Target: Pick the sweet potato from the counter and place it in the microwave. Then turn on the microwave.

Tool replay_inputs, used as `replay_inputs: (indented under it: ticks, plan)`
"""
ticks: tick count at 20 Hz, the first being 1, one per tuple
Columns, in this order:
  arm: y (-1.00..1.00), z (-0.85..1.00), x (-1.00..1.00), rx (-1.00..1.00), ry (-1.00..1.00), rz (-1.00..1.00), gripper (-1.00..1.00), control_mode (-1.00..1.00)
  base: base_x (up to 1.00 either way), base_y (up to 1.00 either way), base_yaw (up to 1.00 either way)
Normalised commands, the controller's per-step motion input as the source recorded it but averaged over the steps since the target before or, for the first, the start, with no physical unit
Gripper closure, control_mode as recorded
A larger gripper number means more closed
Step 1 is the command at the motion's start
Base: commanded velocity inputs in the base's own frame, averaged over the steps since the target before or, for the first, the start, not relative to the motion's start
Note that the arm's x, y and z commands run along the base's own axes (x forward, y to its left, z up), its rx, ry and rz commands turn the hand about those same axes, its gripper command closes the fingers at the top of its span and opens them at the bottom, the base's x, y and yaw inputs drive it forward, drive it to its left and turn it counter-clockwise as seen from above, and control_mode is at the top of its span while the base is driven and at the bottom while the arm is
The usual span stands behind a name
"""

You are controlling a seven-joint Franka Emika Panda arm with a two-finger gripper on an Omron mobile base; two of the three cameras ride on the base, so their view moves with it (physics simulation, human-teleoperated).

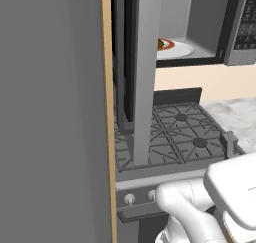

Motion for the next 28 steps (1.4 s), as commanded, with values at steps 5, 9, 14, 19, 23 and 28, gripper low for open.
replay_inputs:
  ticks: [5, 9, 14, 19, 23, 28]
  plan:
    - [0.43, 0.0, -0.11, -0.02, 0.0, 0.0, -1.0, -1.0, 0.0, 0.0, 0.0]
    - [0.38, 0.0, 0.0, -0.01, 0.0, 0.0, -1.0, -1.0, 0.0, 0.0, 0.0]
    - [0.34, -0.09, 0.0, -0.01, 0.0, 0.0, -1.0, -1.0, 0.0, 0.0, 0.0]
    - [0.26, -0.23, 0.01, -0.01, 0.0, 0.0, -1.0, -1.0, 0.0, 0.0, 0.0]
    - [0.28, -0.28, 0.14, -0.01, 0.0, 0.0, -1.0, -1.0, 0.0, 0.0, 0.0]
    - [0.25, -0.16, 0.33, 0.0, 0.0, 0.0, -1.0, -1.0, 0.0, 0.0, 0.0]
